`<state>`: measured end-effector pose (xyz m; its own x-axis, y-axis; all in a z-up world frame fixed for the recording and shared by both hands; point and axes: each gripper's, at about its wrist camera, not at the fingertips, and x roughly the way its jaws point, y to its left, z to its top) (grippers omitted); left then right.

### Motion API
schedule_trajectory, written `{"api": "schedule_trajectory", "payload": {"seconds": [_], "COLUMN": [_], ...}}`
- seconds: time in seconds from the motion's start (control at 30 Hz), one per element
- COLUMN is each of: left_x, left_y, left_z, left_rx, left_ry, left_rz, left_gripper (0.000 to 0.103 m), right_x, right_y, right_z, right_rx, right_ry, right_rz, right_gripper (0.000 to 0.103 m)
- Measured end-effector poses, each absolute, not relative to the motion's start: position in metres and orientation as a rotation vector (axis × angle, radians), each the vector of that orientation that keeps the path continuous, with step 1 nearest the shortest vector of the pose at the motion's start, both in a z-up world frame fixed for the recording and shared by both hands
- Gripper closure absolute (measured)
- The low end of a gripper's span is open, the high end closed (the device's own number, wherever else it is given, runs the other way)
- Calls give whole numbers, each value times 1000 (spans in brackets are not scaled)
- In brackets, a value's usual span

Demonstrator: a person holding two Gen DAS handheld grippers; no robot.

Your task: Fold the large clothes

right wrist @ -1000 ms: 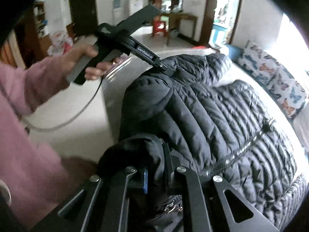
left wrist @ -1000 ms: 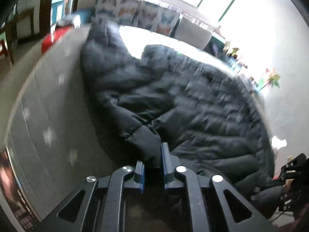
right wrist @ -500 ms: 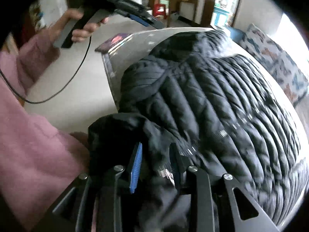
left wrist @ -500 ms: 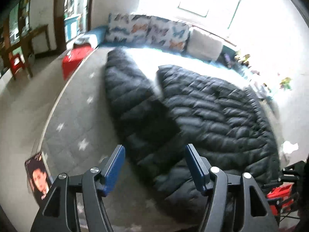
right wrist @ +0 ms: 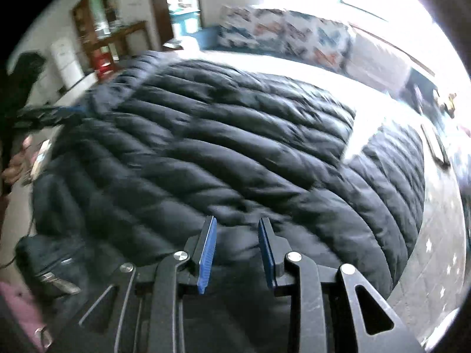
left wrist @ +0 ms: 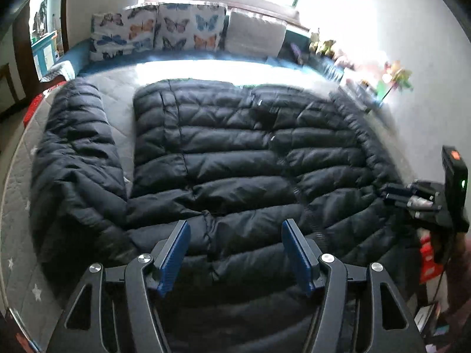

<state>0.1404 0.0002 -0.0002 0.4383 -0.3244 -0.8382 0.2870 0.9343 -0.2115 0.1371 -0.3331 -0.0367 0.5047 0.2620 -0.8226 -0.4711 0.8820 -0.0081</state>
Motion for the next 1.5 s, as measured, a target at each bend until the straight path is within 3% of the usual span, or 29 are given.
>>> {"api": "schedule_trajectory", "payload": {"seconds": [0.23,0.6,0.87,1.13,1.5], "left_x": [153,192,267,326,267], "left_y": [-12,16,14,18,73], "left_z": [-57,-23,-19,-66,12], "left_rx": [31,-131,-189,-287,-238], "left_ry": [1135,1123,1133,1205,1040], "left_rz": [-375,-404,-398,-363,-319], "left_gripper": [34,32,32,32,32], "right_x": [136,172,226,234,192], "right_y": [-356,-341,-328,-335,-350], "right_z": [-56,-16,-38,-57,-21], "right_rx": [-173,-175,-140,-121,-61], "right_ry": [994,958,995,1030,965], "right_rz": [423,463,438,427,439], "right_gripper": [71,71,71,71,71]}}
